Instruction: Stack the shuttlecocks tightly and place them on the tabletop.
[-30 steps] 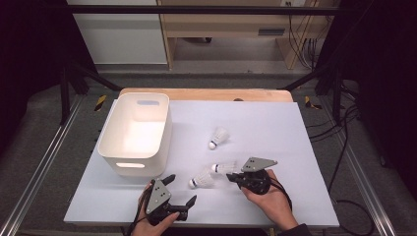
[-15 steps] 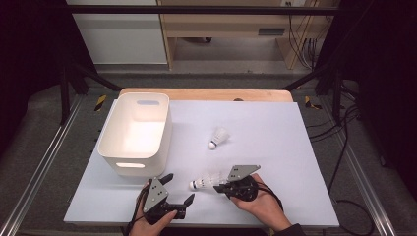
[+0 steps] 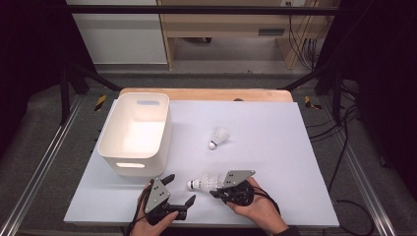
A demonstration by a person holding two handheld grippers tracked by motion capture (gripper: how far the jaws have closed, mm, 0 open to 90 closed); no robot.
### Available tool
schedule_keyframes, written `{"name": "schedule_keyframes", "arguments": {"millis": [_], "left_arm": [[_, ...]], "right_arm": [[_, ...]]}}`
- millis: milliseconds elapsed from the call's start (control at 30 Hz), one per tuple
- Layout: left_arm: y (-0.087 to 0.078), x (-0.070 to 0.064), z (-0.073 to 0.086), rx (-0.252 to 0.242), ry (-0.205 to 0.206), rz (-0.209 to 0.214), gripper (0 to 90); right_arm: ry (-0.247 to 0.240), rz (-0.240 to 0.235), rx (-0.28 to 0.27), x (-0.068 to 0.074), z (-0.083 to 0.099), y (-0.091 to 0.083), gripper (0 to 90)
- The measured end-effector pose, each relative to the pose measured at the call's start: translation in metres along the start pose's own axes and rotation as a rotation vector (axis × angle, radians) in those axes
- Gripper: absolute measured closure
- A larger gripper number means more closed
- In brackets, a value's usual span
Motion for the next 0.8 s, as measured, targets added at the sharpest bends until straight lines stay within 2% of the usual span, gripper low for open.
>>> {"name": "schedule_keyframes", "arguments": {"millis": [133, 233, 567, 800], "left_arm": [[0.0, 0.0001, -0.0001, 0.0, 0.0, 0.0, 5.0], [0.0, -0.0001, -0.0001, 0.0, 0.001, 0.001, 5.0], [0.0002, -0.0008, -0.0001, -0.001, 0.001, 0.004, 5.0], [0.0, -0.0014, -0.0005, -0.003, 0.003, 0.005, 5.1]], "right_arm": [[-0.009, 0.003, 0.006, 0.0001, 0.0004, 0.0022, 86.6], [-0.02, 0.006, 0.01, 0.0009, 0.001, 0.0028, 82.8], [-0.003, 0.033, 0.0, 0.0004, 0.0006, 0.0031, 52.3], [-0.003, 0.062, 0.002, -0.0021, 0.001, 0.0039, 40.5]]}}
Point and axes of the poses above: each handheld gripper's, and its own axes: y roughly forward along the jaws, z roughly out of its underside, x roughly to its left, the point moved 10 cm from there along y, roughly forward along the jaws, and after that the axes turned 6 degrees about -x, right-handed, at the moved point
